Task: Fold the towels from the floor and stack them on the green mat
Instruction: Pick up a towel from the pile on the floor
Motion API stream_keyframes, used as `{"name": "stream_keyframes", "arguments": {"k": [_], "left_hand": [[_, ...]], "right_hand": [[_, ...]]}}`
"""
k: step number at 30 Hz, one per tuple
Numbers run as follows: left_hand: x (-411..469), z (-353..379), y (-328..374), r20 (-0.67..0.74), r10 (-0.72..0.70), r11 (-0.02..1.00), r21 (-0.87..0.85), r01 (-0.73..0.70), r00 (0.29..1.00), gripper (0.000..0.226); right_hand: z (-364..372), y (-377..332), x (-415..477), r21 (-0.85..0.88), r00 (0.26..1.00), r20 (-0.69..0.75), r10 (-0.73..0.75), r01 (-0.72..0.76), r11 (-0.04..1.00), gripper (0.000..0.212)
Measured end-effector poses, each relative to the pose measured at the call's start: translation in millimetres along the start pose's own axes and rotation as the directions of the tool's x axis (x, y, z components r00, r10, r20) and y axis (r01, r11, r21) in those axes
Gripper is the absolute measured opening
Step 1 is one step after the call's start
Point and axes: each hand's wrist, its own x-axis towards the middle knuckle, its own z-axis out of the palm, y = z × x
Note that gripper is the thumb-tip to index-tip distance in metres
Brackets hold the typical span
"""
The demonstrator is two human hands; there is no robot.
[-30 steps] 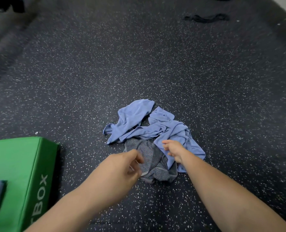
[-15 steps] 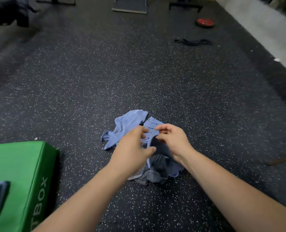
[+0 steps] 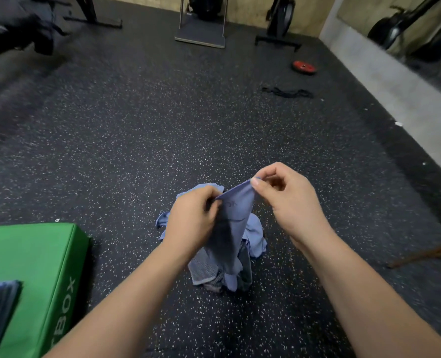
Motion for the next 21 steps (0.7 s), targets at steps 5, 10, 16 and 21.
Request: {"name": "stream_keyframes", "arguments": {"k": [5,10,16,21], "left_hand": [[8.0,-35.3,-10.5,-0.007,-0.035,0.997,-0.074,0.035,0.999,0.021],[9.6,-58.7,-18.6,-0.058,-0.079,0.996,-0.056,0.076,0.995,0.013],[9.1,-76.6,-31.6,-0.108,-0.194,0.980,-0.063,0.189,0.975,0.013],[5.5,-92.0,-37.7,-0.058,-0.270,0.875,-0.430,0.220,0.961,0.011]], "right_hand": [[-20.4,-18.5,-12.6,0.026,0.987,-0.163,0.010,-0.006,1.000,0.011],[-32.0,-15.9,-38.0,0.080,0.950,-0.308,0.047,-0.023,0.996,0.011],[-38.7,-20.8,-45.0,0.240,0.921,-0.384,0.073,0.023,0.970,0.013],[-39.5,-25.6,-46.4,0.395,0.878,-0.461,0.128,0.074,0.916,0.014]]}}
